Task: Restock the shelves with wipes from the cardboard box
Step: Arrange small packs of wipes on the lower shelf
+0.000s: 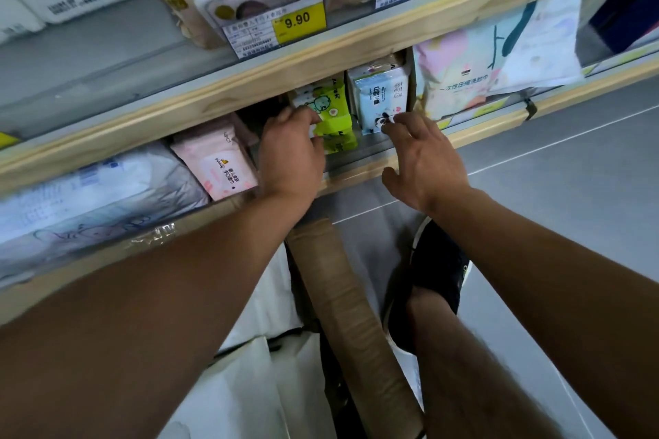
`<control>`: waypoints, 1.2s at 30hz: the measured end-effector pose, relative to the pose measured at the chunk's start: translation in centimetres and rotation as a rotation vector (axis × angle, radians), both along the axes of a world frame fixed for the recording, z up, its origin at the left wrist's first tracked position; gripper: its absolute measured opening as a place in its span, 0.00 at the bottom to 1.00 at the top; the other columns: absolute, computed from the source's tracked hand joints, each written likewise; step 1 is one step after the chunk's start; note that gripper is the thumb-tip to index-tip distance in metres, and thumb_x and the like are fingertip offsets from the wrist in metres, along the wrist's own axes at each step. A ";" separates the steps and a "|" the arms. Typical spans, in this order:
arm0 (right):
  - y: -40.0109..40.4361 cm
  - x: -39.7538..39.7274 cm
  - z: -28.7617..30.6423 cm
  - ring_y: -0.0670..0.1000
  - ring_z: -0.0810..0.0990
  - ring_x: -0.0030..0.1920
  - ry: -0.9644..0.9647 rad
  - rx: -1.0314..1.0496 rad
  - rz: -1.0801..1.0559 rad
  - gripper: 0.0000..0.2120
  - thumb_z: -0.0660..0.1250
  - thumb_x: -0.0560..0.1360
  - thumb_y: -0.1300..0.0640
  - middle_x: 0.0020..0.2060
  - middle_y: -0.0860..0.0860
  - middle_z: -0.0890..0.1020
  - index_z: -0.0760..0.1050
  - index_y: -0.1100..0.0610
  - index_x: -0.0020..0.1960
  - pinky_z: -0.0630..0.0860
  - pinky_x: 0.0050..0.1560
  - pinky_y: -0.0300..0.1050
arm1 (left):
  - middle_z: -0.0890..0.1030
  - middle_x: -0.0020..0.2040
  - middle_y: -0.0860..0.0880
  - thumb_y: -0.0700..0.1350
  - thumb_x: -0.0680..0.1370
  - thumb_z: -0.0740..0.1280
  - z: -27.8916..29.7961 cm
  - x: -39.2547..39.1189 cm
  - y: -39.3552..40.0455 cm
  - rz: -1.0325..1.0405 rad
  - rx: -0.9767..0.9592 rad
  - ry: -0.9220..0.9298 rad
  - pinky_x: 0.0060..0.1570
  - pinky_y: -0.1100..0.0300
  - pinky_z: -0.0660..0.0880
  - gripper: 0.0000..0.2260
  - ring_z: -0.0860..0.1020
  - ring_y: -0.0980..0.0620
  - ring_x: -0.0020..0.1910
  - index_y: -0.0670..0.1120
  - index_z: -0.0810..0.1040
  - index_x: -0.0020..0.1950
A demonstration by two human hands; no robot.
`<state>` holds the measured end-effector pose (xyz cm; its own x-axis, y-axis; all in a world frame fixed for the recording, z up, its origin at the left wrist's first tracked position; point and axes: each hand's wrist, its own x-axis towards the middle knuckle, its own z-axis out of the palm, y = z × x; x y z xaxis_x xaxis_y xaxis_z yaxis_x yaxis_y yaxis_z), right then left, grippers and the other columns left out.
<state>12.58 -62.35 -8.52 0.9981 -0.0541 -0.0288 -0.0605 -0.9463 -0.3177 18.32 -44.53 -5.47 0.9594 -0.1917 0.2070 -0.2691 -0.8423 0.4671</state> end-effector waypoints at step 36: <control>8.3 -9.4 19.0 0.59 0.66 0.68 0.022 -0.160 0.194 0.31 0.68 0.71 0.52 0.66 0.56 0.70 0.65 0.57 0.72 0.66 0.68 0.52 | 0.74 0.68 0.45 0.51 0.74 0.68 15.2 -10.2 9.6 -0.308 0.150 0.085 0.64 0.55 0.65 0.25 0.71 0.43 0.65 0.46 0.70 0.70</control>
<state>3.22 -54.03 10.48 0.9895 0.1325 -0.0574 0.1216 -0.9790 -0.1637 8.09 -34.93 9.78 0.8642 -0.4973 0.0767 -0.4871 -0.7885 0.3755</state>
